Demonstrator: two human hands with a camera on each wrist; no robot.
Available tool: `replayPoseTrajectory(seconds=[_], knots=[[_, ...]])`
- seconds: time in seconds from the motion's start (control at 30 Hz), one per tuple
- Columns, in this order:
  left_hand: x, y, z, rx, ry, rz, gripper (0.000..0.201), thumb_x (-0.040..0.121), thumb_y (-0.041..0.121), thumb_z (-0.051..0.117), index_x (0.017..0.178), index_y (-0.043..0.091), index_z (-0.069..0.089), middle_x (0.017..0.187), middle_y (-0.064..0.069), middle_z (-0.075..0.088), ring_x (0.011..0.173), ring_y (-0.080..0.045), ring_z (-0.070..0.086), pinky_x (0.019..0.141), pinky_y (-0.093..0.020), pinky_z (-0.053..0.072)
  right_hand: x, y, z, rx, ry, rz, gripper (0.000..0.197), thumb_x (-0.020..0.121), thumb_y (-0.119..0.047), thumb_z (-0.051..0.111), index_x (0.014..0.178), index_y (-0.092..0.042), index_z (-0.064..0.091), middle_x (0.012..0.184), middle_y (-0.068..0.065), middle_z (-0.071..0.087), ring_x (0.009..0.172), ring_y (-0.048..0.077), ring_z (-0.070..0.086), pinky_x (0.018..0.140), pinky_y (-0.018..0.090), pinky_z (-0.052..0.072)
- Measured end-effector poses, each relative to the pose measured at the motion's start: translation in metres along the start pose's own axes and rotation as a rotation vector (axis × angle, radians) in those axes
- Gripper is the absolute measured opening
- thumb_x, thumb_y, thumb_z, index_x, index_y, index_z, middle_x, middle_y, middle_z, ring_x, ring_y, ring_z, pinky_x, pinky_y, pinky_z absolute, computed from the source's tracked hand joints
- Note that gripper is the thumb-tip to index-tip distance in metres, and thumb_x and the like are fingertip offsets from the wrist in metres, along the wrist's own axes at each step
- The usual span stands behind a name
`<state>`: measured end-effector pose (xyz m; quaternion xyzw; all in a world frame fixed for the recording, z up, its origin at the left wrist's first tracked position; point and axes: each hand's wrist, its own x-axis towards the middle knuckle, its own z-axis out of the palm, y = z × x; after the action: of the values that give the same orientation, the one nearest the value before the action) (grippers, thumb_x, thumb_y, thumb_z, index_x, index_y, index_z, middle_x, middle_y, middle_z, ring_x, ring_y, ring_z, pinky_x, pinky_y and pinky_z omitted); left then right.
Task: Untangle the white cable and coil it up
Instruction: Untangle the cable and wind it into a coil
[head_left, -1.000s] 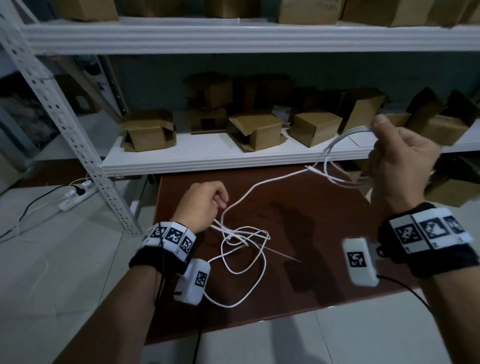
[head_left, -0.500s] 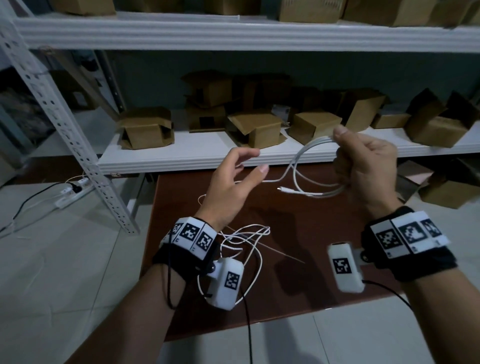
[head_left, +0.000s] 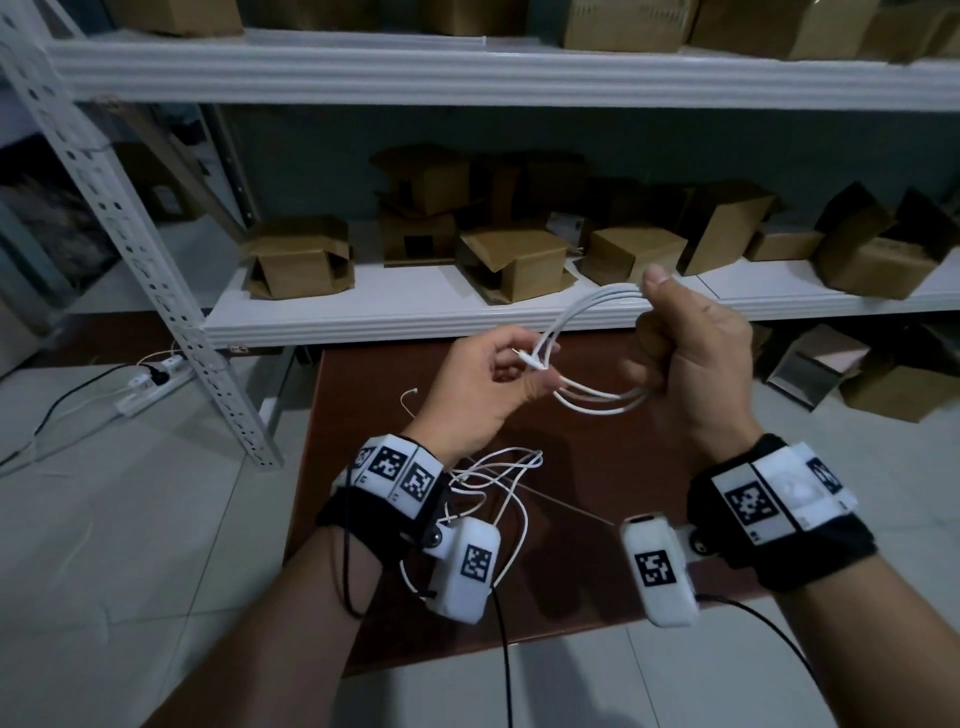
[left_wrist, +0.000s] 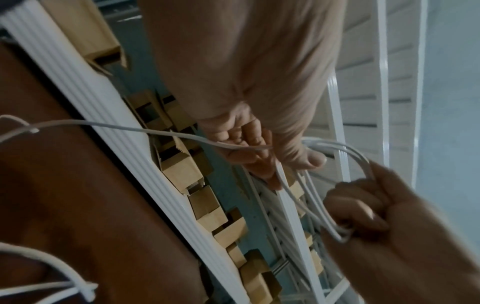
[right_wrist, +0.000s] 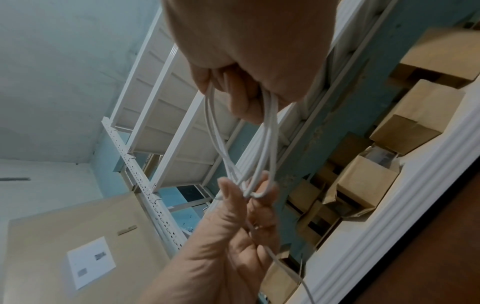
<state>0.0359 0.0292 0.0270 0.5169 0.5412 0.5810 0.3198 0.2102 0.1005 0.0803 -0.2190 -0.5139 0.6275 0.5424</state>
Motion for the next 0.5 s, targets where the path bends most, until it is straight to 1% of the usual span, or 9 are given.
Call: replayPoseTrajectory(seconds=[0.03, 0.07, 0.13, 0.17, 0.23, 0.3, 0.37, 0.43, 0.5], knots=[[0.000, 0.000, -0.001, -0.037, 0.018, -0.008, 0.030, 0.084, 0.017, 0.085, 0.111, 0.012, 0.074, 0.107, -0.016, 0.081, 0.096, -0.024, 0.075, 0.092, -0.045, 0.058, -0.001, 0.000, 0.001, 0.016, 0.005, 0.008, 0.045, 0.103, -0.017, 0.062, 0.065, -0.017, 0.040, 0.050, -0.008, 0.023, 0.042, 0.008, 0.018, 0.041, 0.021, 0.022], [0.000, -0.001, -0.002, -0.075, 0.023, -0.011, 0.029, 0.086, 0.021, 0.082, 0.111, 0.010, 0.074, 0.101, -0.013, 0.081, 0.090, -0.019, 0.075, 0.084, -0.037, 0.058, -0.001, 0.001, 0.001, 0.025, 0.006, 0.015, 0.044, 0.103, -0.018, 0.062, 0.065, -0.018, 0.041, 0.050, -0.008, 0.024, 0.043, 0.008, 0.019, 0.040, 0.021, 0.022], [-0.001, 0.000, -0.003, -0.129, 0.028, -0.015, 0.019, 0.096, 0.024, 0.072, 0.109, 0.010, 0.074, 0.087, -0.005, 0.080, 0.075, -0.014, 0.067, 0.069, -0.022, 0.050, -0.003, 0.002, 0.001, 0.031, 0.004, 0.020, 0.044, 0.104, -0.018, 0.061, 0.065, -0.019, 0.041, 0.050, -0.008, 0.025, 0.042, 0.008, 0.020, 0.040, 0.020, 0.024], [-0.001, 0.001, -0.003, -0.147, 0.033, -0.024, 0.018, 0.100, 0.026, 0.066, 0.107, 0.011, 0.075, 0.084, -0.002, 0.079, 0.071, -0.016, 0.059, 0.066, -0.020, 0.045, -0.004, 0.003, 0.002, 0.030, 0.010, 0.021, 0.044, 0.104, -0.018, 0.061, 0.065, -0.020, 0.041, 0.050, -0.008, 0.025, 0.042, 0.008, 0.021, 0.040, 0.019, 0.025], [-0.002, 0.004, -0.001, -0.183, 0.031, -0.042, 0.029, 0.102, 0.037, 0.058, 0.103, 0.015, 0.076, 0.080, 0.005, 0.074, 0.067, -0.019, 0.045, 0.063, -0.024, 0.036, -0.005, 0.004, 0.004, 0.032, 0.033, 0.020, 0.045, 0.104, -0.018, 0.061, 0.065, -0.020, 0.039, 0.051, -0.007, 0.023, 0.043, 0.008, 0.020, 0.040, 0.019, 0.025], [-0.002, 0.006, 0.002, -0.223, 0.018, -0.076, 0.040, 0.101, 0.049, 0.050, 0.096, 0.023, 0.080, 0.075, 0.013, 0.064, 0.066, -0.011, 0.040, 0.065, -0.025, 0.033, -0.007, 0.006, 0.007, 0.032, 0.065, 0.017, 0.044, 0.104, -0.018, 0.061, 0.065, -0.019, 0.040, 0.050, -0.008, 0.024, 0.042, 0.007, 0.021, 0.040, 0.019, 0.026], [-0.004, 0.004, 0.008, -0.264, 0.033, -0.120, 0.048, 0.103, 0.055, 0.045, 0.086, 0.028, 0.080, 0.077, 0.015, 0.062, 0.072, -0.008, 0.044, 0.071, -0.028, 0.037, -0.009, 0.009, 0.010, 0.029, 0.101, 0.016, 0.043, 0.103, -0.019, 0.063, 0.066, -0.019, 0.042, 0.050, -0.008, 0.025, 0.043, 0.008, 0.022, 0.041, 0.020, 0.027], [-0.005, 0.004, 0.013, -0.321, 0.056, -0.155, 0.050, 0.108, 0.054, 0.042, 0.084, 0.025, 0.074, 0.086, 0.011, 0.067, 0.081, -0.011, 0.051, 0.081, -0.034, 0.039, -0.010, 0.010, 0.012, 0.021, 0.137, 0.012, 0.042, 0.102, -0.020, 0.064, 0.065, -0.020, 0.044, 0.051, -0.007, 0.026, 0.044, 0.009, 0.023, 0.041, 0.021, 0.028], [-0.005, 0.005, 0.017, -0.416, 0.073, -0.188, 0.046, 0.114, 0.044, 0.038, 0.090, 0.016, 0.066, 0.093, 0.002, 0.074, 0.091, -0.015, 0.063, 0.089, -0.035, 0.044, -0.011, 0.010, 0.014, 0.004, 0.168, 0.004, 0.042, 0.102, -0.021, 0.065, 0.064, -0.021, 0.047, 0.051, -0.007, 0.027, 0.045, 0.008, 0.024, 0.042, 0.021, 0.029]])
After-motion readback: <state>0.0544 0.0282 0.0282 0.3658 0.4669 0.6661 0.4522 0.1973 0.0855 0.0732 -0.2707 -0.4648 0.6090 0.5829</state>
